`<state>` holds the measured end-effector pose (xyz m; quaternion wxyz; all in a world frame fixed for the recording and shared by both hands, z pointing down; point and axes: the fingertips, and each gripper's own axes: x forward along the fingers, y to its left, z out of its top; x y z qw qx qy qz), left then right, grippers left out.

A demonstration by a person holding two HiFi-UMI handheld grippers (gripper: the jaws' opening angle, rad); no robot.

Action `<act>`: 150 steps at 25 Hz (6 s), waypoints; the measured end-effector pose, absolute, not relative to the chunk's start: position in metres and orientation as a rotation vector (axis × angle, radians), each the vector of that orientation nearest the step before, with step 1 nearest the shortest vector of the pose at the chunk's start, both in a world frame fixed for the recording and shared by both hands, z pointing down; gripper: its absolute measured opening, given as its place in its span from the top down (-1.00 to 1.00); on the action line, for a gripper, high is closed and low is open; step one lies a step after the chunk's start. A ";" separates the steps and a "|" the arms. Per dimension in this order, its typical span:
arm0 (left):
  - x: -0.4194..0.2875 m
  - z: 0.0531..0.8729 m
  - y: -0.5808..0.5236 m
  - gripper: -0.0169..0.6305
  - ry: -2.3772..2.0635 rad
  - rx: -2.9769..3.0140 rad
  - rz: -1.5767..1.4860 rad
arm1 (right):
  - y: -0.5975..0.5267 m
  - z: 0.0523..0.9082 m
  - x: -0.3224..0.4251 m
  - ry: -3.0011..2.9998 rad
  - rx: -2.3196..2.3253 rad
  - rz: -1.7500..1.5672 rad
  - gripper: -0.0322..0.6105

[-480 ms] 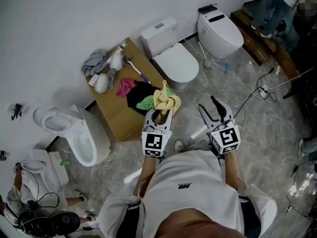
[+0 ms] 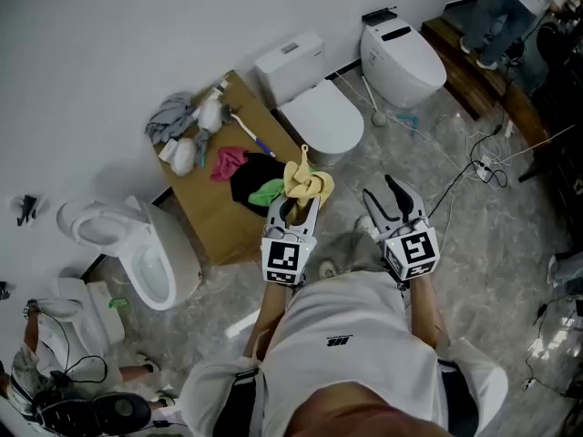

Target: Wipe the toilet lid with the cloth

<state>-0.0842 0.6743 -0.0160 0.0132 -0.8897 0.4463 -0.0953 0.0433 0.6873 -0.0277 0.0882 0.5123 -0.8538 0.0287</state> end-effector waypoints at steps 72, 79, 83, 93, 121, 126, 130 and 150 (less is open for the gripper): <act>0.028 0.015 0.228 0.61 1.715 -2.664 -0.387 | 0.213 0.009 0.152 -2.663 1.201 0.168 0.22; 0.001 0.027 0.169 0.61 1.753 -2.690 -0.355 | 0.158 0.019 0.129 -2.611 1.191 0.198 0.22; -0.016 0.045 0.139 0.61 1.770 -2.718 -0.365 | 0.128 0.032 0.111 -2.572 1.168 0.215 0.22; -0.040 0.090 0.089 0.61 1.798 -2.796 -0.384 | 0.073 0.062 0.067 -2.518 1.072 0.227 0.22; 0.039 0.270 -0.054 0.61 2.056 -2.833 -0.652 | -0.094 0.246 0.114 -2.437 0.615 0.436 0.22; 0.052 0.313 -0.079 0.61 2.096 -2.839 -0.690 | -0.116 0.293 0.118 -2.425 0.518 0.471 0.22; 0.061 0.345 -0.098 0.61 2.127 -2.837 -0.707 | -0.131 0.325 0.121 -2.421 0.460 0.472 0.22; 0.088 0.502 -0.135 0.61 2.171 -2.910 -0.796 | -0.167 0.478 0.128 -2.391 0.379 0.561 0.22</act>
